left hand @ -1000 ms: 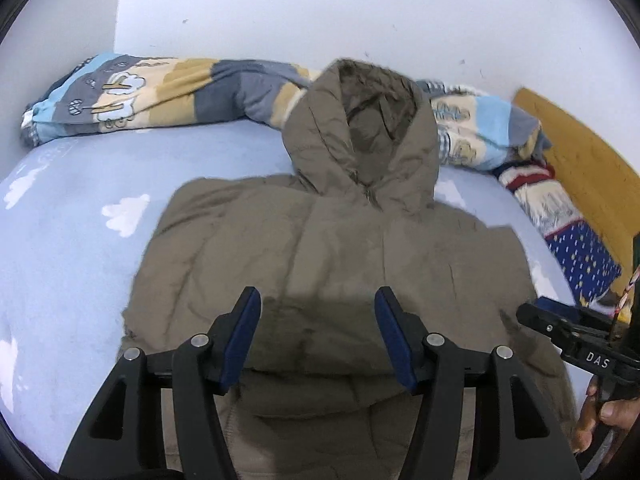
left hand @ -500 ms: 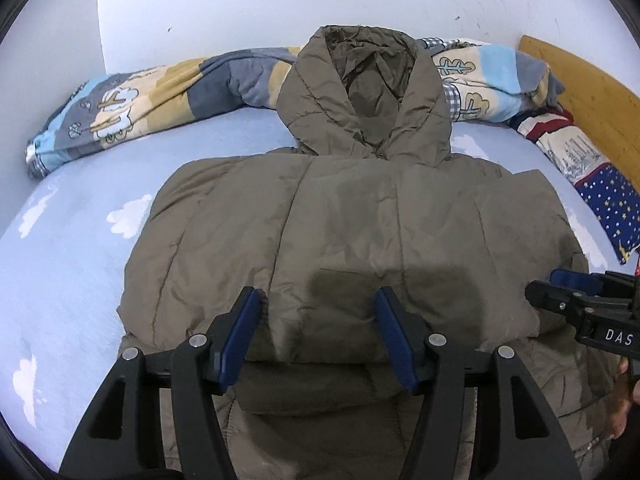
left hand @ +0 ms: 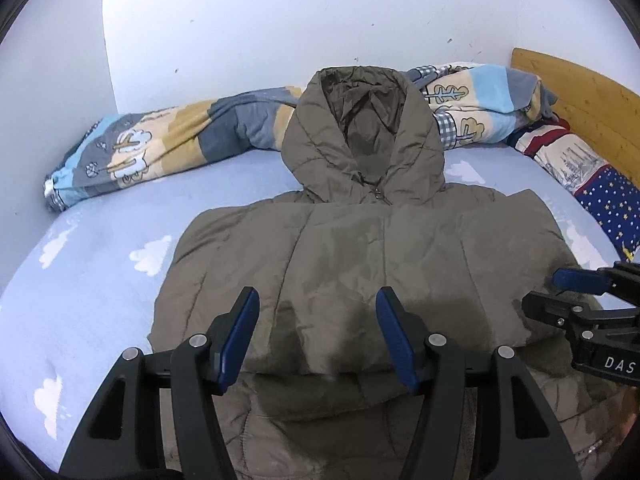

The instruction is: Fold large clothes

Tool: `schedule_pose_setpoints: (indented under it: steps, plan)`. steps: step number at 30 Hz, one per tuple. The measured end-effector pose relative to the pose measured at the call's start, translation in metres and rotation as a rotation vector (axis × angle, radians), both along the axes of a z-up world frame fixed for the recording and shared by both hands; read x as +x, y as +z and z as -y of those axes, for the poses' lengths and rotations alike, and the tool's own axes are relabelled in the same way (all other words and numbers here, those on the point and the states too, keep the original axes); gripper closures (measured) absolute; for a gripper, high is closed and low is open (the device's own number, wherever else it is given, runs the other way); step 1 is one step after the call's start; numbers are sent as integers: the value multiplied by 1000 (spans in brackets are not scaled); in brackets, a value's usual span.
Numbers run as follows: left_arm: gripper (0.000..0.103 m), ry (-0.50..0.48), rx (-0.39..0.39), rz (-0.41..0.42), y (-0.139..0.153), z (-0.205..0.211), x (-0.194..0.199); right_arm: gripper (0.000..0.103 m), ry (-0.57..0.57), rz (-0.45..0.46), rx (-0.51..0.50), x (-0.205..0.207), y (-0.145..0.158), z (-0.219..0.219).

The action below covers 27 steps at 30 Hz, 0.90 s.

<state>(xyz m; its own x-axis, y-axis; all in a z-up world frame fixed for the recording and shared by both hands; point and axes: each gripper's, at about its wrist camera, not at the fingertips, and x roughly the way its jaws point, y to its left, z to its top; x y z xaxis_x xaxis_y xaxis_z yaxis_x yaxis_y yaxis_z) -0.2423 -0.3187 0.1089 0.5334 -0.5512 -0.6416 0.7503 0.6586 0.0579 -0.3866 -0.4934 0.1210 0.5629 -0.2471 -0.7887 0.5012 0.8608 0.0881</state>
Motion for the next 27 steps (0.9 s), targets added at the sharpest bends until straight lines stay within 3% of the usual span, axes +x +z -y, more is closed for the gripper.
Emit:
schedule_pose_setpoints:
  steps: [8, 20, 24, 27]
  plan:
    - [43, -5, 15, 11, -4, 4, -2, 44, 32, -23, -105, 4, 6, -16]
    - [43, -3, 41, 8, -10, 7, 0, 44, 35, -41, -138, 6, 4, -16]
    - [43, 0, 88, -23, -20, 10, 4, 44, 27, -50, -108, 6, -1, -11]
    - [43, -5, 113, -52, -29, 11, 7, 44, -6, -56, 8, 5, -14, 4]
